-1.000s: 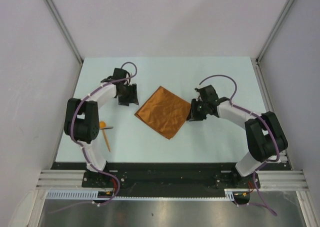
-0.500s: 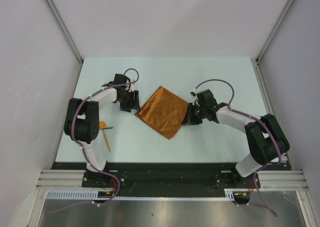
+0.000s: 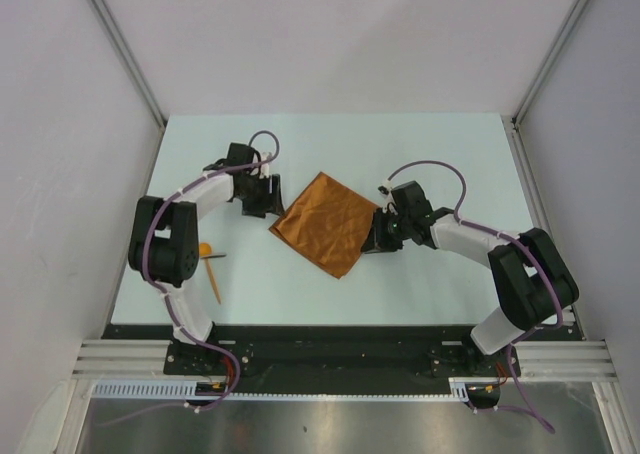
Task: Fold the napkin into a case and place the utensils inside
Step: Move the square folded napkin to the center of the board.
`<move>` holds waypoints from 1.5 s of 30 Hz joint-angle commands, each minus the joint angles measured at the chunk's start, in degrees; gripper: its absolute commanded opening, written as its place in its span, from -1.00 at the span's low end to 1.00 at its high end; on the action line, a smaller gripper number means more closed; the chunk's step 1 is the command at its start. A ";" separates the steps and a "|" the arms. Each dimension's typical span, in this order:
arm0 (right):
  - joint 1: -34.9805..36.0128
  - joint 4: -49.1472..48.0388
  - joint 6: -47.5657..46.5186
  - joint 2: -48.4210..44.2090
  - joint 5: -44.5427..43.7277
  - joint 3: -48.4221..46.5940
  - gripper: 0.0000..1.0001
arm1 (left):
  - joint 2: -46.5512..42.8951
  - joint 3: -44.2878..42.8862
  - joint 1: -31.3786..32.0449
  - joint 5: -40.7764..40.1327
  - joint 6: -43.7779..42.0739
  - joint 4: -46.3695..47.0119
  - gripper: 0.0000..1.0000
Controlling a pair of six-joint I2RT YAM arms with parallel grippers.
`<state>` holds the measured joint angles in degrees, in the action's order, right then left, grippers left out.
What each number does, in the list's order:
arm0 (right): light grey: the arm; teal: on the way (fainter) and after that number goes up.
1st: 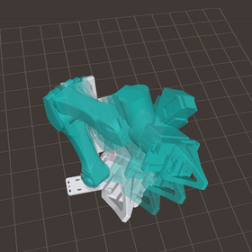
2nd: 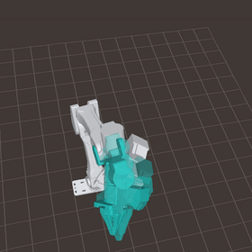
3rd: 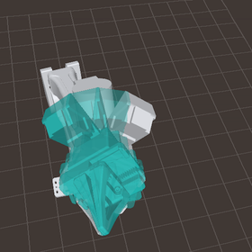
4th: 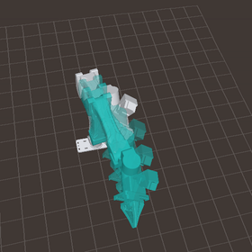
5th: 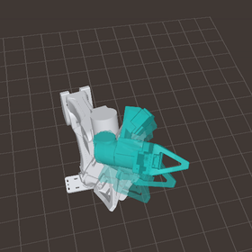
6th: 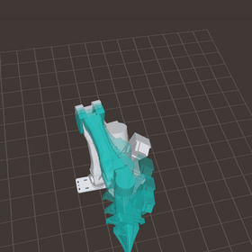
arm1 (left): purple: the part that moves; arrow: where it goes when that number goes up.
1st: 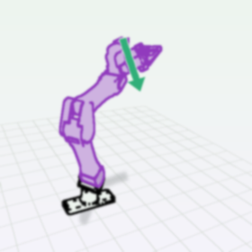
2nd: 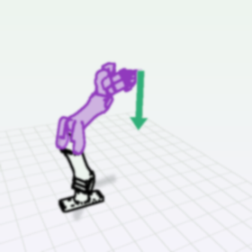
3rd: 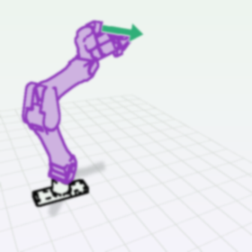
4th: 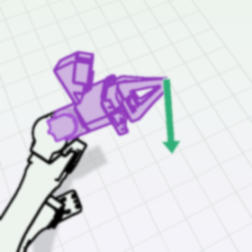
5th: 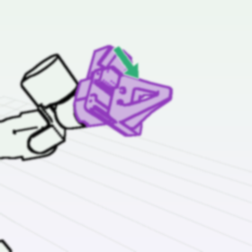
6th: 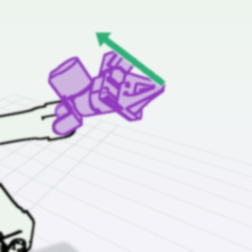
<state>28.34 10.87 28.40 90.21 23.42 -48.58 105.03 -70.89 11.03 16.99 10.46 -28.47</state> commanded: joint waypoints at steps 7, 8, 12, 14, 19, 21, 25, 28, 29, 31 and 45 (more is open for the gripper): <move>0.93 -3.23 -0.63 0.22 1.80 0.24 -0.63 | 2.10 0.49 0.31 -1.09 -2.11 -2.74 0.20; 1.10 -3.23 -0.63 0.31 1.89 0.24 -0.64 | 2.45 0.75 0.31 -0.56 -2.28 -2.73 0.14; 1.63 -3.40 -0.45 0.14 1.89 0.41 -0.64 | 2.63 1.64 0.31 -0.12 -2.37 -2.64 0.04; 1.72 -3.75 -0.28 0.14 1.89 0.67 -0.65 | 2.81 1.90 0.31 -0.12 -2.37 -3.00 -0.06; 1.98 -4.54 0.07 0.58 2.24 0.76 -0.66 | 2.98 2.60 0.31 1.37 -1.58 -1.33 -0.34; 2.25 -4.63 0.07 0.58 2.07 0.94 -0.66 | 3.77 2.34 0.31 2.25 -1.58 -0.89 -0.42; 2.51 -4.99 0.42 0.58 1.81 1.55 -0.66 | 4.30 2.60 0.31 2.43 -1.06 -0.10 -0.79; 2.60 -4.29 0.25 0.49 0.93 1.29 -0.66 | 3.52 3.73 0.40 3.04 0.43 -0.62 -1.00; 2.60 -3.50 0.08 0.31 0.49 1.12 -0.66 | 2.99 4.79 0.49 3.22 2.62 -0.01 -1.00; 2.60 -2.44 -0.10 -0.04 -0.39 0.33 -0.65 | -0.07 9.60 1.10 3.13 5.96 0.95 -1.00; 0.40 2.66 -2.30 -0.40 -2.77 -2.49 -0.66 | -35.13 48.91 25.25 -7.82 51.50 26.71 -1.00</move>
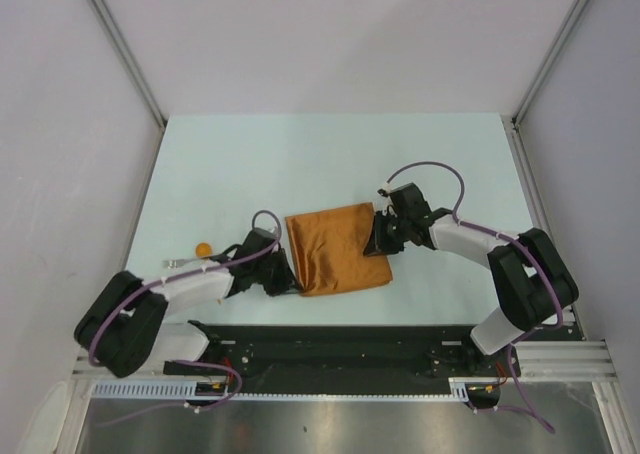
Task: Fold the napkin into a case and place the utensils inside
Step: Move the square folded napkin to the center of the board, then smooth out the square-folded napkin at the center of the board.
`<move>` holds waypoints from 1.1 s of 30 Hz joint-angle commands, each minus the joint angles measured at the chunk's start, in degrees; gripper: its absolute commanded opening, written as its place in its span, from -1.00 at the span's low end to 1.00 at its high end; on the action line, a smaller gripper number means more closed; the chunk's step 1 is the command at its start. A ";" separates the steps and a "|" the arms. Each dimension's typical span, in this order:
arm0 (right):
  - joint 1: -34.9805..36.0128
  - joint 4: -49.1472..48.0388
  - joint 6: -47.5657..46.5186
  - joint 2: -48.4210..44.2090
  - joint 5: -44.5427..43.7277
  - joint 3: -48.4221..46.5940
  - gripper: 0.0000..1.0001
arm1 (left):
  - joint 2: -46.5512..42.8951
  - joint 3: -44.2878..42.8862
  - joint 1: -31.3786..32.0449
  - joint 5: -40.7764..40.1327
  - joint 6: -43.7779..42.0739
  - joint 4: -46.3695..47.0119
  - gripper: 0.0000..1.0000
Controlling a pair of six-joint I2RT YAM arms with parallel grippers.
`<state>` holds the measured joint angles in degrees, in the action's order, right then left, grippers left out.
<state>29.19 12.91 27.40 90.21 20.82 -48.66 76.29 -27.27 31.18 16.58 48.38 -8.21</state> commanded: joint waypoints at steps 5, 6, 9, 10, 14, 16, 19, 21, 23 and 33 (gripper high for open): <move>0.52 -0.07 -0.77 2.59 3.00 -5.73 -0.66 | -15.46 5.03 5.65 -15.51 11.22 -2.23 -0.46; 1.04 -0.34 -0.68 2.95 3.61 -7.04 -0.66 | -16.86 4.60 5.65 -16.31 10.51 -3.03 -0.30; 2.88 -1.92 -0.77 5.84 7.12 -10.29 -0.62 | -18.55 0.91 4.77 -15.97 7.70 -9.00 0.39; 4.63 -2.09 -0.68 6.72 8.09 -11.35 -0.60 | -18.11 -2.49 4.59 -16.40 5.69 -11.11 0.42; 7.02 -11.46 4.75 12.60 15.03 -12.77 -0.42 | -17.85 -8.32 2.67 -18.35 -1.60 -13.36 0.19; 7.54 -17.71 10.55 14.80 18.45 -12.07 -0.42 | -15.31 -9.64 -2.86 -13.45 -4.07 -8.87 -0.27; 9.13 -27.13 17.24 18.94 20.57 -12.16 -0.55 | -4.60 -14.45 -9.28 -3.93 -6.97 0.21 -0.72; 10.27 -31.44 19.35 21.30 21.01 -12.42 -0.63 | 3.64 -17.63 -11.48 0.97 -8.82 1.96 -0.84; 11.32 -36.25 22.25 22.72 21.72 -11.98 -0.78 | 7.80 -21.15 -12.54 4.67 -9.88 4.15 -0.87; 15.90 -43.93 25.52 28.61 21.28 -11.28 -1.00 | 21.09 -27.22 -16.14 4.96 -10.41 1.97 -0.90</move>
<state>43.68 -24.77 51.22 117.67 41.10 -59.90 95.94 -51.68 17.41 20.80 40.40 -6.52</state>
